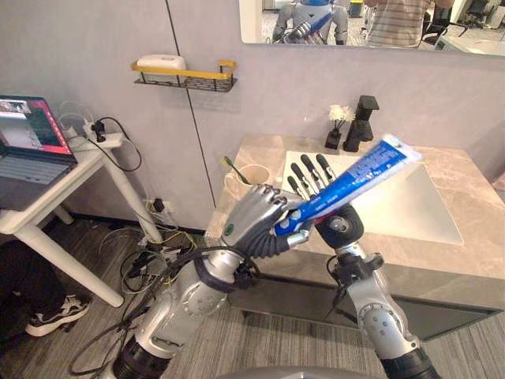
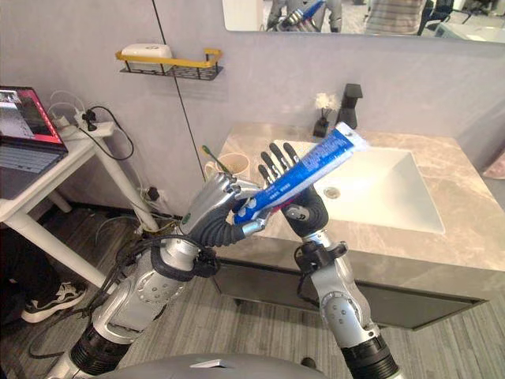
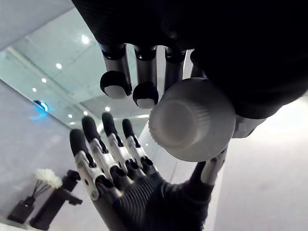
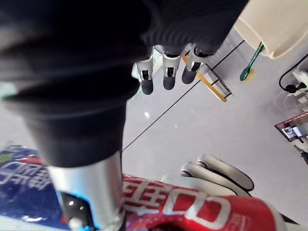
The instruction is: Organize washtable
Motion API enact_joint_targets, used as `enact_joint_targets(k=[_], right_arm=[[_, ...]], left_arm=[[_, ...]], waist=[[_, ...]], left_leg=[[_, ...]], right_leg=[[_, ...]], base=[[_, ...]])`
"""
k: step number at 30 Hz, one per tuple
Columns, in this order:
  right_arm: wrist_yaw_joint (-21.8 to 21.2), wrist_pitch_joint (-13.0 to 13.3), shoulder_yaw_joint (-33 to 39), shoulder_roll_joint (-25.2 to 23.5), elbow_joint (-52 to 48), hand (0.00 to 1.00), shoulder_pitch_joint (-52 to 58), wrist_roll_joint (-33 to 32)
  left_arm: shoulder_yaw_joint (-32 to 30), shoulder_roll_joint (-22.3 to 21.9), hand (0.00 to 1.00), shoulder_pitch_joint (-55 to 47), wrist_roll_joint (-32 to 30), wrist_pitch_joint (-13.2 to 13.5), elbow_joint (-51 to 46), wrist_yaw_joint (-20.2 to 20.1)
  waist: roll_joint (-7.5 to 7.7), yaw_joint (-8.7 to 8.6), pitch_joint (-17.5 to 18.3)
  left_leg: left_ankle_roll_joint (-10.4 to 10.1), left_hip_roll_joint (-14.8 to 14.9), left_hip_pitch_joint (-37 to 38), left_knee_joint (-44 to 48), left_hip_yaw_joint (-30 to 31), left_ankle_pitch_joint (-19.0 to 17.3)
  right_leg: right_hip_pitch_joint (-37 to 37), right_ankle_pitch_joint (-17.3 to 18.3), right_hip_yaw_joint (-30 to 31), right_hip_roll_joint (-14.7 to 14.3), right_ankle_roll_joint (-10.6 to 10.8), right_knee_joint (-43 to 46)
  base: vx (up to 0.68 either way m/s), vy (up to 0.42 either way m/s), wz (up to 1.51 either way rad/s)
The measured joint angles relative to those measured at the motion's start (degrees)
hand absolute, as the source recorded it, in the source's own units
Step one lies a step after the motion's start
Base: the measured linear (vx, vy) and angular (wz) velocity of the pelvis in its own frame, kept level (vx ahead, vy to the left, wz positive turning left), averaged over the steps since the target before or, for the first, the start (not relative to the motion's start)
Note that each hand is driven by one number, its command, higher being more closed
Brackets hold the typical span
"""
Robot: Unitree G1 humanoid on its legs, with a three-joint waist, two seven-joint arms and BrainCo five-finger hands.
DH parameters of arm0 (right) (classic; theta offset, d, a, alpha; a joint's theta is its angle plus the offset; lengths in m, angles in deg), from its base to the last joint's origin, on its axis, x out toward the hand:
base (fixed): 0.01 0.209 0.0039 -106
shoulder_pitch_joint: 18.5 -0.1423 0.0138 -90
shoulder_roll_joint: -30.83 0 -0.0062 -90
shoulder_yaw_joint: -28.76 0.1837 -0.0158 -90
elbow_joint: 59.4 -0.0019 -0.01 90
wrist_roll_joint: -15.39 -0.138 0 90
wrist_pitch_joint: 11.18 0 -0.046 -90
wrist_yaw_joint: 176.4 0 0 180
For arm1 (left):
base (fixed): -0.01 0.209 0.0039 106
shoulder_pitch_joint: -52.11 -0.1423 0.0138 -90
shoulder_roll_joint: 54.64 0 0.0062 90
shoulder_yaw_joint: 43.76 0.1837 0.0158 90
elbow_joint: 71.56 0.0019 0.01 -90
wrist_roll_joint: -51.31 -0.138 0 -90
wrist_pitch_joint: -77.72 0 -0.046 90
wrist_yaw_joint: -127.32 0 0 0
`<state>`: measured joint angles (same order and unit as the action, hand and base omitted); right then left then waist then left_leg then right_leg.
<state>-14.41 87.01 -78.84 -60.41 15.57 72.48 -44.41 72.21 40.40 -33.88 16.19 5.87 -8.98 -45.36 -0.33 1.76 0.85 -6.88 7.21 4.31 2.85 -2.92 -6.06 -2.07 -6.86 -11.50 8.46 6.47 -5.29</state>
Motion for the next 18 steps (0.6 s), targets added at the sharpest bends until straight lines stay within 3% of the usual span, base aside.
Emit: enact_joint_targets(k=[18], right_arm=[[0.0,0.1,-0.6,0.0,-0.2,0.0,0.0,-2.3]], left_arm=[[5.5,-1.1,1.0,0.9,3.4,0.2,5.7,-1.0]], waist=[[0.76,0.22,0.1]], left_leg=[[0.0,0.0,-0.7,0.5,0.3,0.0]], right_leg=[[0.4,0.1,-0.2,0.0,0.0,0.0]], base=[[0.0,0.0,0.0]])
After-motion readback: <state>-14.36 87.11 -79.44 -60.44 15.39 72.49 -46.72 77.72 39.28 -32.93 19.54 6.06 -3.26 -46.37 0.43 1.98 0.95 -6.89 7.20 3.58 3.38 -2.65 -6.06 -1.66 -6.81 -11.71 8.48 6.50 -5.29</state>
